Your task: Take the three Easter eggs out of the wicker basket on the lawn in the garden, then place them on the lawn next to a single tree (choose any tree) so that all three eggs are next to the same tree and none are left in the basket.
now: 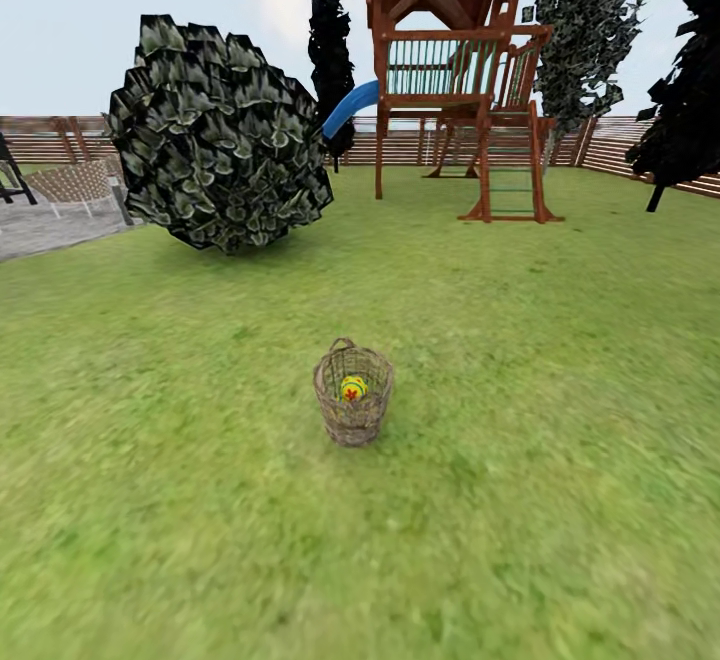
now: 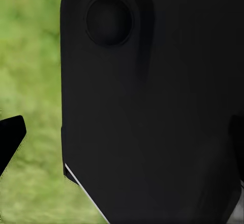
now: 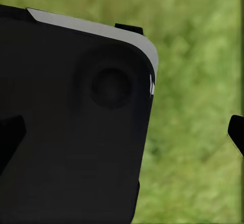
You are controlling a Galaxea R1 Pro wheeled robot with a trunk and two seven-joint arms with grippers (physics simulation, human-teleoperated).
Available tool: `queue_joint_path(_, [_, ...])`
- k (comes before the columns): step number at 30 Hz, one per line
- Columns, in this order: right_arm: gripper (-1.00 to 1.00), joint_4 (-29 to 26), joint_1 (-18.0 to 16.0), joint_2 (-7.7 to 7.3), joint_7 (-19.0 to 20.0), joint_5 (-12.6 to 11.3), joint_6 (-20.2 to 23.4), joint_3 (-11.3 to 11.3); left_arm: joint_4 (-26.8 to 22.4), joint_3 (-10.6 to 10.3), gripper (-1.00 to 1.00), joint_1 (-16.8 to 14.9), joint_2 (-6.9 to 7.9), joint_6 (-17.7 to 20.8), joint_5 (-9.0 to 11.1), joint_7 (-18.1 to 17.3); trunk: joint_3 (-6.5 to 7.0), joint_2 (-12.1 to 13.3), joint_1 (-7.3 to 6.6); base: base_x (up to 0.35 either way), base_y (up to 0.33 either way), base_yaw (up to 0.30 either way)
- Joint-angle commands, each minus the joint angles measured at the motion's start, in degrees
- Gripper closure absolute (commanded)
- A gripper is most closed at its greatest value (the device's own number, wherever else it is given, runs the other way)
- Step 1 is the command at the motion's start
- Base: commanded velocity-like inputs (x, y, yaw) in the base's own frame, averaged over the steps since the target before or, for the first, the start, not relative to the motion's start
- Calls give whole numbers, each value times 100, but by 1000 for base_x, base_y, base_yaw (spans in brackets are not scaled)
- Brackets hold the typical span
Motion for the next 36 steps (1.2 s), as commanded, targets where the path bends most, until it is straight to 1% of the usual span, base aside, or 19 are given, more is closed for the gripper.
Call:
queue_joint_path(1, [-100,5,-3,-2,2,30,-16,6,-10,34,-100,4,-3,-5,13,-2,-4,-2,4,342,0,0])
queue_joint_path(36, [-100,11,-1,-2,2,29,-16,6,-10,34,-100,4,-3,-7,13,-2,-4,-2,4,342,0,0])
